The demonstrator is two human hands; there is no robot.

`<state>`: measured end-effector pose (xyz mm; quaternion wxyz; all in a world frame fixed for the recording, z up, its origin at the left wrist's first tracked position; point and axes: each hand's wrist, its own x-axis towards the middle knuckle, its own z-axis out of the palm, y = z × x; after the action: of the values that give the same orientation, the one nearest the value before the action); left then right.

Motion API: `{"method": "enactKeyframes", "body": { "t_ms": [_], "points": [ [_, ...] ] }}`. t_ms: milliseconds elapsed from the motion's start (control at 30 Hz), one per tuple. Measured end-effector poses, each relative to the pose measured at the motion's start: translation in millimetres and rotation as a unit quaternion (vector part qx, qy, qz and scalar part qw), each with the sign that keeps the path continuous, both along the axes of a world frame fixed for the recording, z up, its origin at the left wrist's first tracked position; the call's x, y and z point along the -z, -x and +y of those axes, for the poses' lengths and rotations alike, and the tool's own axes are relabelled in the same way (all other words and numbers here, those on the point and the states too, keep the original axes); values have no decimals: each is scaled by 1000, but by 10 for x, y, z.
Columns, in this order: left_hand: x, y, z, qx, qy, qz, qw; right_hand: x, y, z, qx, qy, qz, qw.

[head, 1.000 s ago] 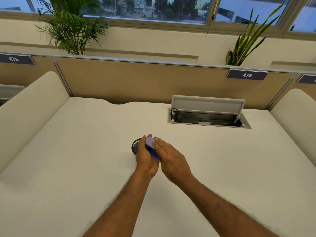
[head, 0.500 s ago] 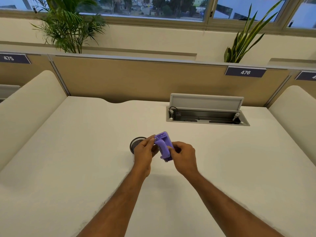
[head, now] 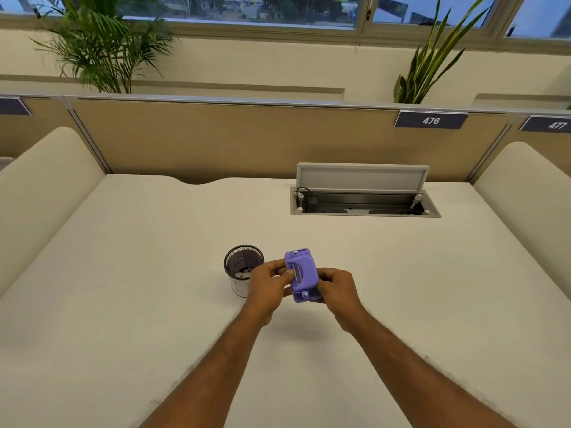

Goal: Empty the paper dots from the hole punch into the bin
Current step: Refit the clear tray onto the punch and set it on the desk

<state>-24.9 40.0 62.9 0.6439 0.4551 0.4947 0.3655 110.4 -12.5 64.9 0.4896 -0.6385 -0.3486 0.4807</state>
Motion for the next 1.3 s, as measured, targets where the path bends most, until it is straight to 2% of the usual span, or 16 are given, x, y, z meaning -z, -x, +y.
{"method": "enactKeyframes", "body": {
  "t_ms": [200,300,400,633,800,1000,1133,1300],
  "points": [
    [119,-142,-97,13,10,14,1000,134,-133,-126,15,20,23,999],
    [160,-154,-167,80,67,9,994,198,-193,-182,36,35,31,998],
    [216,-180,-238,135,88,15,987,256,-260,-246,60,49,52,996],
    [390,-282,-308,100,45,76,991,342,-365,-343,28,93,16,995],
    [454,-351,-353,100,45,64,992,411,-443,-365,64,76,-11,995],
    [459,-435,-315,150,49,60,986,506,-651,-364,114,92,29,989],
    [523,-423,-278,128,45,117,984,573,-963,-362,156,101,-4,983],
    [563,-357,-266,151,8,178,972,748,-1334,-353,195,127,-88,969]
  ]
}}
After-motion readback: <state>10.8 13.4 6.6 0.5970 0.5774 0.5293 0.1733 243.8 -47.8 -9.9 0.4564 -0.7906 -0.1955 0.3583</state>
